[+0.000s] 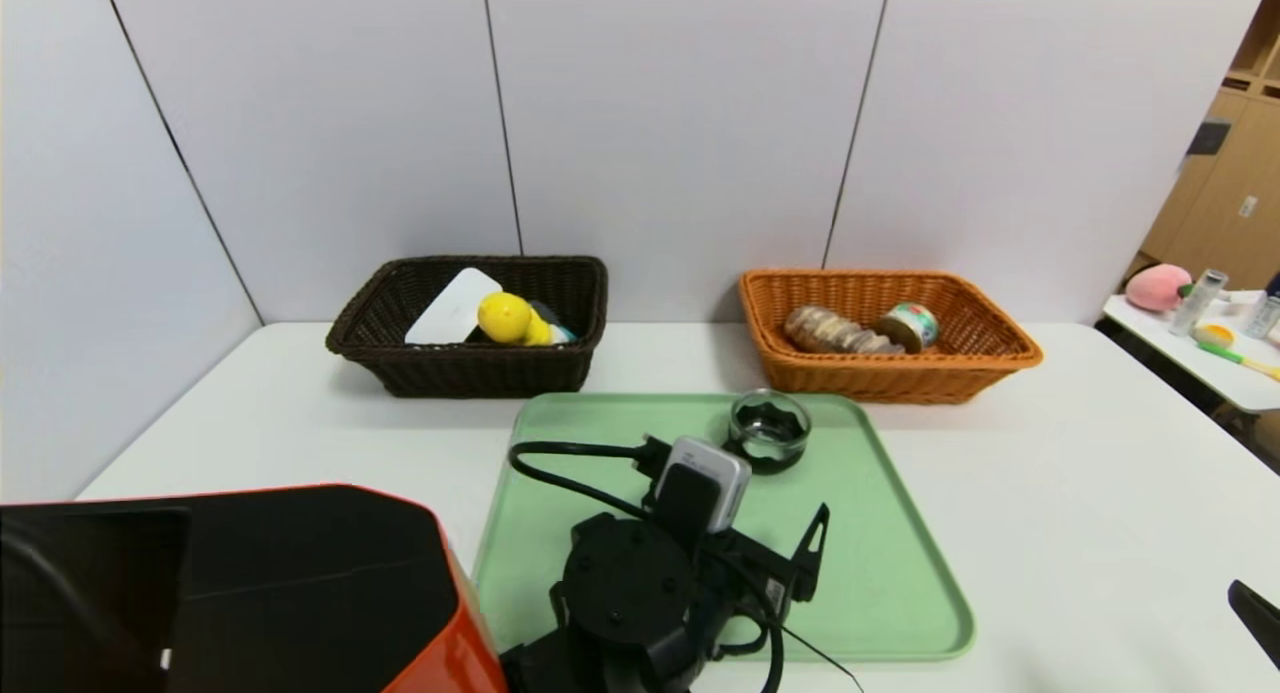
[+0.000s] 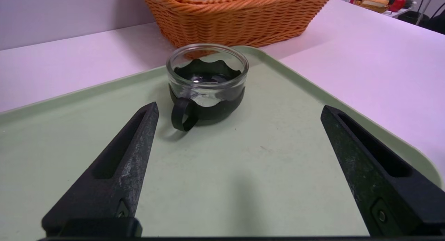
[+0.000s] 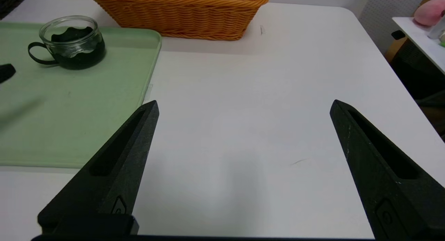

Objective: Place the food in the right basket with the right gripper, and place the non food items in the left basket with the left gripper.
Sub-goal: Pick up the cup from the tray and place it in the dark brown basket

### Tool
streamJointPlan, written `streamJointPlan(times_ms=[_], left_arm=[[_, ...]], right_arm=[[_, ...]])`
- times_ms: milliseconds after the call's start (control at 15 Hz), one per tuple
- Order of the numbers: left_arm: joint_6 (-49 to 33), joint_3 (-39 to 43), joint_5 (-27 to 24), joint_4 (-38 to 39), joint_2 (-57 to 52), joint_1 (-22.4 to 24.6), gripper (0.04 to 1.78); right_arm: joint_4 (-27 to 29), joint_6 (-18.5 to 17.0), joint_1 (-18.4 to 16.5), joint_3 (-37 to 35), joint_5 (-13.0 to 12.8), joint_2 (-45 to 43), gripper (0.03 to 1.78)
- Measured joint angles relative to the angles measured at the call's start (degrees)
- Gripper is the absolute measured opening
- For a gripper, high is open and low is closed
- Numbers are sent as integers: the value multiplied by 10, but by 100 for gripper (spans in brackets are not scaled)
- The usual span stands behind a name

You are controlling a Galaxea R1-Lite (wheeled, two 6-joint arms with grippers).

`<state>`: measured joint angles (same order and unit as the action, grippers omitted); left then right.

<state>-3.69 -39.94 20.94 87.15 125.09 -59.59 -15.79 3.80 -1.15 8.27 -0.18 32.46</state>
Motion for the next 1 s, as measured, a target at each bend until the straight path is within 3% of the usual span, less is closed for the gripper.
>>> streamJointPlan(times_ms=[467, 1000], left_arm=[[1, -79, -3, 0, 92, 6, 168], [22, -31, -12, 4, 89, 33, 169]], right_arm=[[0, 0, 0, -7, 1, -6, 170], [1, 0, 0, -9, 14, -4, 170]])
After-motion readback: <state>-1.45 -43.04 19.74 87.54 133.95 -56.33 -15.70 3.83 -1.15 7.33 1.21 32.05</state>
